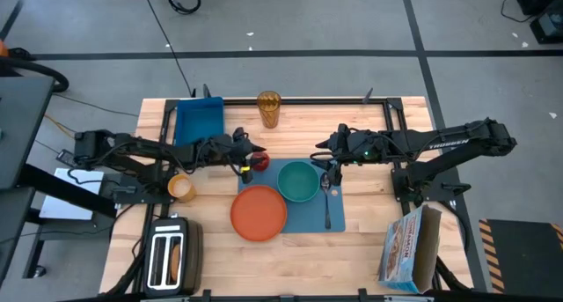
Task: Arrange a breakfast setting
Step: Put the yellow cup of milk on the blue cutting board to the top right of the green bowl
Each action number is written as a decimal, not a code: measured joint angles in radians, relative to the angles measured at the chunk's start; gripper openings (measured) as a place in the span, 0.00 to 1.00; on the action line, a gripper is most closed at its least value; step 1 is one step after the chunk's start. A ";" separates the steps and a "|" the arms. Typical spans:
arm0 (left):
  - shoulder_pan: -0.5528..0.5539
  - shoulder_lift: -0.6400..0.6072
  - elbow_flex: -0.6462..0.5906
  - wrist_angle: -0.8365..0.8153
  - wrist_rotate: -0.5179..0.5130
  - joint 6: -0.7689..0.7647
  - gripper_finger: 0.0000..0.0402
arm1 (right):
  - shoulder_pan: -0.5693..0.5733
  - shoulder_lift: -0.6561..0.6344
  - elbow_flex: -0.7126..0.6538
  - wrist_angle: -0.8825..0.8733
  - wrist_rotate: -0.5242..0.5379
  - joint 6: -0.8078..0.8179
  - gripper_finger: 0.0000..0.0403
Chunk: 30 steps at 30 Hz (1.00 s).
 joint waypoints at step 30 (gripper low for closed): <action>-0.579 -0.104 0.669 -1.809 0.001 -1.045 0.43 | 0.242 0.000 -0.064 0.052 0.104 0.000 0.70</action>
